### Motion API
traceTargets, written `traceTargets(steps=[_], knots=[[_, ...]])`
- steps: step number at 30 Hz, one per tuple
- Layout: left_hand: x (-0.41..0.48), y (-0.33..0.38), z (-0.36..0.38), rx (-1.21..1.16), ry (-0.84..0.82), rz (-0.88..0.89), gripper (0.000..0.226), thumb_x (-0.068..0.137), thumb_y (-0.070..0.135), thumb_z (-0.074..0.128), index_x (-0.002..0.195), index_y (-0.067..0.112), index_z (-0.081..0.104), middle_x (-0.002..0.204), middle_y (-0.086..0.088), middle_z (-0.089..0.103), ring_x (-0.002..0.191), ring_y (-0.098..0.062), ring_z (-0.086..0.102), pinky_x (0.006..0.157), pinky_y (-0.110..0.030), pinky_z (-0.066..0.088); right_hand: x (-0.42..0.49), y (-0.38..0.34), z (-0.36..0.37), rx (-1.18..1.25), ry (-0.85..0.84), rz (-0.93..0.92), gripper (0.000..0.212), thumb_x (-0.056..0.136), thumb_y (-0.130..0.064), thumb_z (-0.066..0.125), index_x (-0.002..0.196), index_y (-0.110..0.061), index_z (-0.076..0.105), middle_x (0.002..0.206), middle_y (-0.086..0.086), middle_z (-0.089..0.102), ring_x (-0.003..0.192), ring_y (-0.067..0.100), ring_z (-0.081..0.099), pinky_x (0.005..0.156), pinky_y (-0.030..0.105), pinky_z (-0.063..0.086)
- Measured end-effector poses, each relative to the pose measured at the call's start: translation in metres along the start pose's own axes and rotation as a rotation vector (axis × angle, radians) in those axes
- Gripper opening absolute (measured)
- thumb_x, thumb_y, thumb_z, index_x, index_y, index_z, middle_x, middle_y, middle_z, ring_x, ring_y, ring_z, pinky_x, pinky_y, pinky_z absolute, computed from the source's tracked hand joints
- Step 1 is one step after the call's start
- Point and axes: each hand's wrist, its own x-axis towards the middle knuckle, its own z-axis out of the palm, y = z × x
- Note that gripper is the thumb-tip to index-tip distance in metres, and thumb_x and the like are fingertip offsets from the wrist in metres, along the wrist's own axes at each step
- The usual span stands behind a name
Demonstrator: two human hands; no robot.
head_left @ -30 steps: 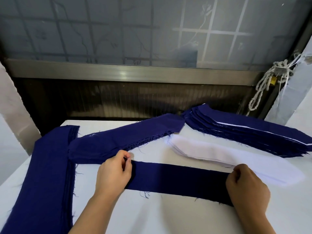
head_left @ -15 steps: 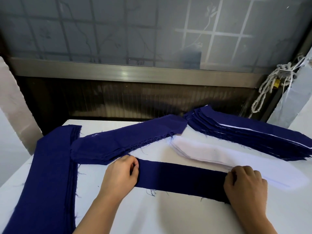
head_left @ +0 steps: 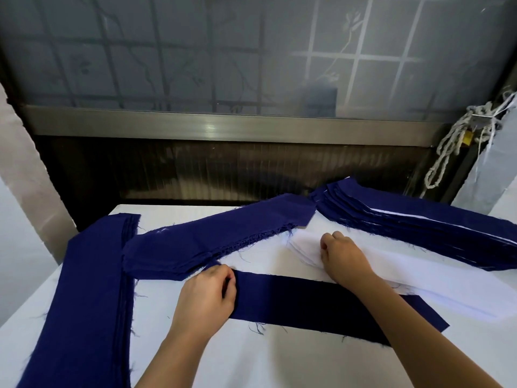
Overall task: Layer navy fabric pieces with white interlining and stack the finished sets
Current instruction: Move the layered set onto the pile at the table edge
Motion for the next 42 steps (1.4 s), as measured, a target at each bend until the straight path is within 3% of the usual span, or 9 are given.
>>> traceTargets(steps=[7,15,19,21,26,30,33,37,42], knots=[[0.000,-0.001,0.000,-0.022,-0.008,-0.022,0.012,0.092,0.022,0.058,0.080,0.026,0.060,0.066,0.019,0.051,0.065,-0.008,0.053,0.057,-0.022,0.035,0.003,0.000,-0.002,-0.009,-0.013,0.037,0.014,0.096,-0.011,0.043,0.104,-0.010,0.055,0.103,0.008,0.055,0.092,0.026,0.054,0.078,0.032,0.045],[0.001,-0.005,0.002,-0.039,0.000,-0.044,0.014,0.091,0.024,0.058,0.078,0.028,0.058,0.063,0.018,0.053,0.063,-0.006,0.052,0.053,-0.015,0.031,0.002,0.012,-0.004,0.266,0.016,0.121,0.014,0.094,-0.011,0.046,0.093,-0.008,0.061,0.097,0.008,0.060,0.088,0.028,0.057,0.082,0.037,0.047],[0.001,-0.006,0.004,-0.028,-0.001,-0.043,0.014,0.091,0.025,0.057,0.078,0.029,0.057,0.063,0.018,0.052,0.063,-0.005,0.052,0.053,-0.014,0.029,0.002,0.019,-0.007,0.505,-0.003,0.235,0.014,0.093,-0.010,0.048,0.087,-0.013,0.060,0.089,0.004,0.063,0.081,0.022,0.057,0.074,0.032,0.047],[0.001,-0.006,0.004,-0.026,0.004,-0.039,0.014,0.091,0.025,0.057,0.078,0.029,0.058,0.063,0.019,0.052,0.063,-0.006,0.052,0.053,-0.015,0.030,0.001,0.023,-0.009,0.612,-0.012,0.288,0.016,0.092,-0.009,0.047,0.082,-0.017,0.058,0.084,0.002,0.061,0.076,0.020,0.054,0.068,0.029,0.045],[0.001,-0.004,0.003,-0.018,0.026,-0.026,0.015,0.093,0.024,0.056,0.080,0.031,0.057,0.060,0.019,0.049,0.059,-0.008,0.051,0.052,-0.023,0.033,-0.008,0.025,-0.015,0.777,0.017,0.324,0.014,0.092,-0.009,0.047,0.081,-0.011,0.056,0.079,0.008,0.062,0.075,0.025,0.058,0.071,0.037,0.050],[-0.002,0.000,0.002,0.009,0.068,0.060,0.014,0.096,0.026,0.056,0.083,0.028,0.061,0.066,0.017,0.057,0.059,-0.009,0.054,0.053,-0.026,0.038,-0.028,0.017,-0.023,0.673,0.190,0.241,0.019,0.093,-0.013,0.049,0.077,-0.018,0.057,0.079,0.001,0.061,0.072,0.018,0.055,0.061,0.027,0.045],[-0.003,0.005,0.000,0.041,0.068,0.144,0.024,0.101,0.033,0.046,0.084,0.027,0.062,0.069,0.016,0.058,0.060,-0.010,0.052,0.054,-0.027,0.039,-0.043,-0.009,-0.034,0.486,0.291,0.098,0.022,0.088,-0.010,0.054,0.070,-0.020,0.057,0.073,-0.004,0.059,0.071,0.016,0.054,0.064,0.032,0.048],[-0.005,0.007,-0.006,-0.043,0.061,0.203,0.046,0.101,0.044,0.023,0.081,0.026,0.061,0.068,0.014,0.056,0.061,-0.009,0.049,0.056,-0.030,0.042,-0.069,-0.058,-0.038,0.191,0.315,-0.156,0.015,0.081,-0.013,0.056,0.067,-0.017,0.056,0.066,-0.004,0.056,0.067,0.019,0.049,0.066,0.037,0.044],[-0.008,-0.002,-0.007,-0.190,0.054,0.239,0.065,0.099,0.058,0.015,0.068,0.019,0.058,0.061,0.007,0.057,0.056,-0.013,0.052,0.052,-0.037,0.041,-0.101,-0.114,-0.010,0.018,0.324,-0.323,0.010,0.071,-0.022,0.061,0.064,-0.019,0.054,0.063,-0.002,0.054,0.062,0.021,0.051,0.060,0.033,0.045]])
